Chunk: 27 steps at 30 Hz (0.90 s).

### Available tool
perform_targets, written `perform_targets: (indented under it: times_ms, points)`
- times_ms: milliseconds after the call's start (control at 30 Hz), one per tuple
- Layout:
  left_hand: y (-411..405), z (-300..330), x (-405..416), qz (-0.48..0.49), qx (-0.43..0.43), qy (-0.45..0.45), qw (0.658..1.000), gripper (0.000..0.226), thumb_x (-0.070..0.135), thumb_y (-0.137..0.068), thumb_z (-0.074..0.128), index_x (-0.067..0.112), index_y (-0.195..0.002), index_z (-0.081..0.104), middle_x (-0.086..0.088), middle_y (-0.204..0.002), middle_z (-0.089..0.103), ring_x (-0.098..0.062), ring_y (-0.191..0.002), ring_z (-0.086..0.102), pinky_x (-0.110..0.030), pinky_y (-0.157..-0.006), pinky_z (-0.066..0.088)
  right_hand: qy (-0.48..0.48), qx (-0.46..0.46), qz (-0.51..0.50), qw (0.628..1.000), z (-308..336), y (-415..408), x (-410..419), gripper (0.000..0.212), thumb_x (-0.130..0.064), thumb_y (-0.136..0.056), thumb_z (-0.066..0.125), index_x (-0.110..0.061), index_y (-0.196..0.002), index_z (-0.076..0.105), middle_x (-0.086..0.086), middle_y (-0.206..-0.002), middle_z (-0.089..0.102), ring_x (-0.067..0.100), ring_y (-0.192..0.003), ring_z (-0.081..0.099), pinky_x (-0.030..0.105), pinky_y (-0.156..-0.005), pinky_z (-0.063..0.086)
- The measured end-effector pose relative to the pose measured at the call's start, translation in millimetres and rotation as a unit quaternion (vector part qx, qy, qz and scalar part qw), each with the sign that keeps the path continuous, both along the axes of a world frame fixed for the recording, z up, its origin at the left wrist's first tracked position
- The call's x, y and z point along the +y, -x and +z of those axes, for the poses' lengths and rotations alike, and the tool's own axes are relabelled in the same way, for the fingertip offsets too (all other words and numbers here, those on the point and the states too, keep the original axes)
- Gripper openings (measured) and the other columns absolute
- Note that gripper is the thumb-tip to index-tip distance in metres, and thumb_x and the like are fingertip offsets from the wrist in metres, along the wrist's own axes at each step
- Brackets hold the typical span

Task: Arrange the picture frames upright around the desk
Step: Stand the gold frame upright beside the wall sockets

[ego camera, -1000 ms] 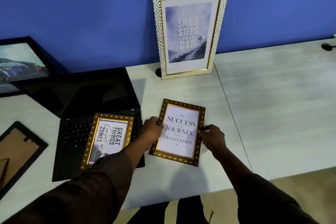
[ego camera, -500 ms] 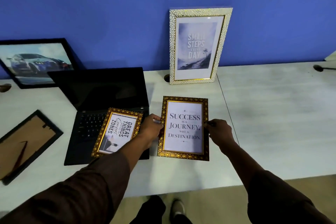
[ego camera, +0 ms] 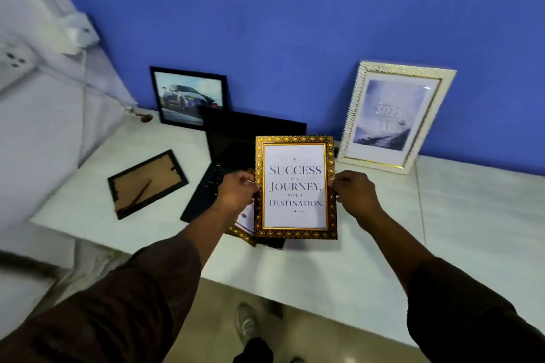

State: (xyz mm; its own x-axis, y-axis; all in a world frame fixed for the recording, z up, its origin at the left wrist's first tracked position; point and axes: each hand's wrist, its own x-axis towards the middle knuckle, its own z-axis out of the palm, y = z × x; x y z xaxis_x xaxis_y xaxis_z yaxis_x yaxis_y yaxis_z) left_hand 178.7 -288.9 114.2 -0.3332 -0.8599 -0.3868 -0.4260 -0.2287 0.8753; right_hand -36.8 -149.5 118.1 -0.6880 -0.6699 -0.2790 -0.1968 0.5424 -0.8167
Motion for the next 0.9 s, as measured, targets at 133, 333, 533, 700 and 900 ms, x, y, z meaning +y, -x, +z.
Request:
perform_targets:
  times_ms: [133,333,533,700,900]
  points:
    - [-55.7,27.3,-17.6,0.068,0.01,0.041,0.997,0.012,0.003,-0.083,0.069,0.014,-0.082,0.066,-0.008,-0.078,0.068,-0.021,-0.069,0.06,-0.036,-0.069,0.054,0.038,0.007,0.071,0.997,20.0,-35.8,-47.9,0.006,-0.023,-0.089,0.069,-0.018,-0.089,0.073,0.006,-0.092,0.076,0.026,-0.088,0.07,0.05,-0.089,0.057]
    - [-122.4,59.3,-39.8,0.142,0.029,0.071,0.987,0.007,-0.002,-0.087,0.064,0.005,-0.087,0.063,-0.01,-0.078,0.067,-0.022,-0.068,0.063,-0.035,-0.065,0.054,0.073,0.013,0.142,0.987,46.5,-90.6,-109.8,0.011,-0.022,-0.09,0.071,-0.012,-0.095,0.074,0.004,-0.096,0.075,0.018,-0.087,0.069,0.037,-0.087,0.056]
    - [-218.0,78.2,-81.3,0.214,0.019,0.085,0.973,0.009,0.001,-0.086,0.065,0.007,-0.091,0.068,-0.012,-0.086,0.071,-0.02,-0.068,0.065,-0.031,-0.064,0.054,0.095,0.042,0.212,0.972,68.1,-175.9,-191.1,0.013,-0.021,-0.087,0.074,-0.011,-0.094,0.075,0.005,-0.095,0.076,0.019,-0.087,0.07,0.038,-0.087,0.057]
    - [-283.7,84.1,-120.0,0.233,0.009,0.091,0.968,0.009,0.004,-0.083,0.068,0.014,-0.083,0.067,-0.01,-0.083,0.072,-0.022,-0.07,0.066,-0.032,-0.066,0.05,0.105,0.048,0.236,0.965,76.6,-240.7,-245.8,0.006,-0.02,-0.088,0.073,-0.015,-0.091,0.073,0.002,-0.092,0.075,0.016,-0.084,0.069,0.039,-0.087,0.058]
    - [-359.1,88.2,-177.5,0.291,0.008,0.083,0.953,0.008,0.006,-0.087,0.068,0.003,-0.095,0.07,-0.009,-0.086,0.072,-0.018,-0.067,0.068,-0.019,-0.052,0.049,0.107,0.062,0.266,0.956,80.1,-320.0,-316.7,0.015,-0.018,-0.089,0.071,-0.022,-0.075,0.069,0.002,-0.083,0.075,0.022,-0.082,0.072,0.051,-0.084,0.059]
